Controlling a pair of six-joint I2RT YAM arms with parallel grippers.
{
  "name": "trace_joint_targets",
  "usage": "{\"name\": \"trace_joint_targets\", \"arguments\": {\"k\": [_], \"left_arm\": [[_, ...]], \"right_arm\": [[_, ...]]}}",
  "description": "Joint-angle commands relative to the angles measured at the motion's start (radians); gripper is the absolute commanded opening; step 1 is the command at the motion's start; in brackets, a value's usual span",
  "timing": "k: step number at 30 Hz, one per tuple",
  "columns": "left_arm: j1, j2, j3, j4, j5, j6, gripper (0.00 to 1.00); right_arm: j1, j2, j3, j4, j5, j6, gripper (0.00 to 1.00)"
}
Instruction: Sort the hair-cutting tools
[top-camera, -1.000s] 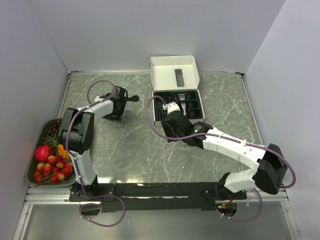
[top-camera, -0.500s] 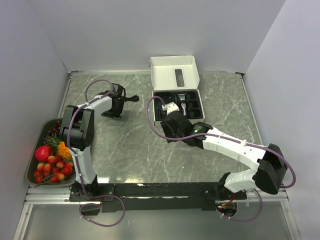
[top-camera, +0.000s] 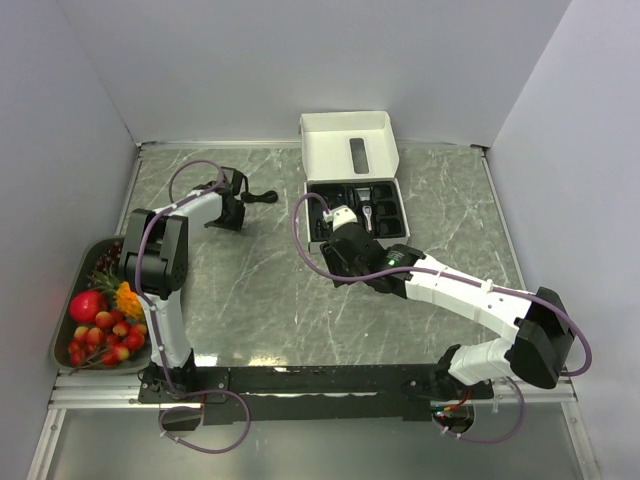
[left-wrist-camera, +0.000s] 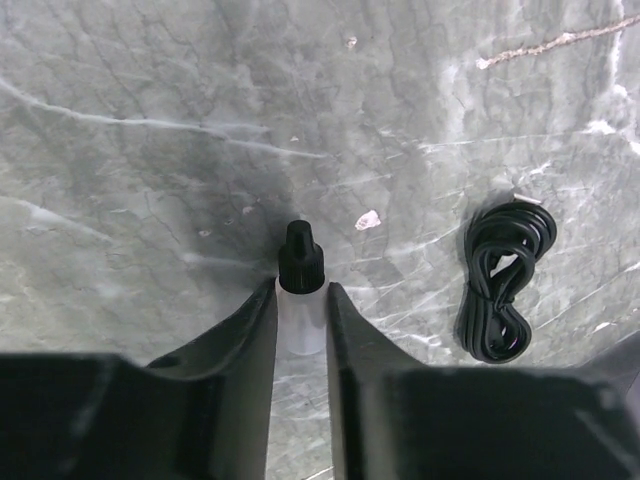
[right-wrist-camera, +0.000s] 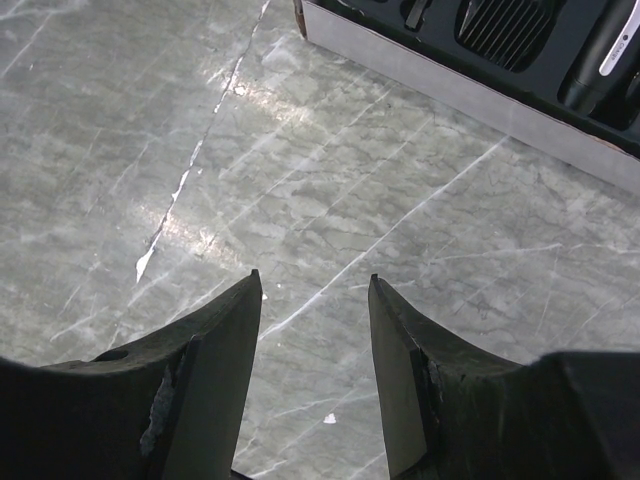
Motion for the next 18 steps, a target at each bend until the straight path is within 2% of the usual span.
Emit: {"name": "trace_joint_targets", "arguments": {"k": [1,3,5,12,18], "left_arm": [[0.005,0.061,-0.061,-0.061,0.007,0.027,0.22],[0.004,0.045,-0.065,-0.052,0.009,0.061,0.15],[-0.002,0.034,-0.061,-0.038,0.017,0.12,0.01],[-0.044,-0.032,0.019,-0.078,0.023,0.369,0.02],[-0.136,-0.104,0.086,-0.107,0.092,0.562,0.03]], "right_arm": [[0.01,-0.034,0.012,0.029,0.003,0.0,0.55],[0.011,-0.04,0.006,0.031,0.003,0.003,0.55],[0.011,-0.045,0.005,0.028,0.005,0.005,0.55],[0.011,-0.065,-0.006,0.005,0.04,0.008,0.55],[-0.003,-0.146,-0.066,0.002,0.045,0.011,0.57]]}}
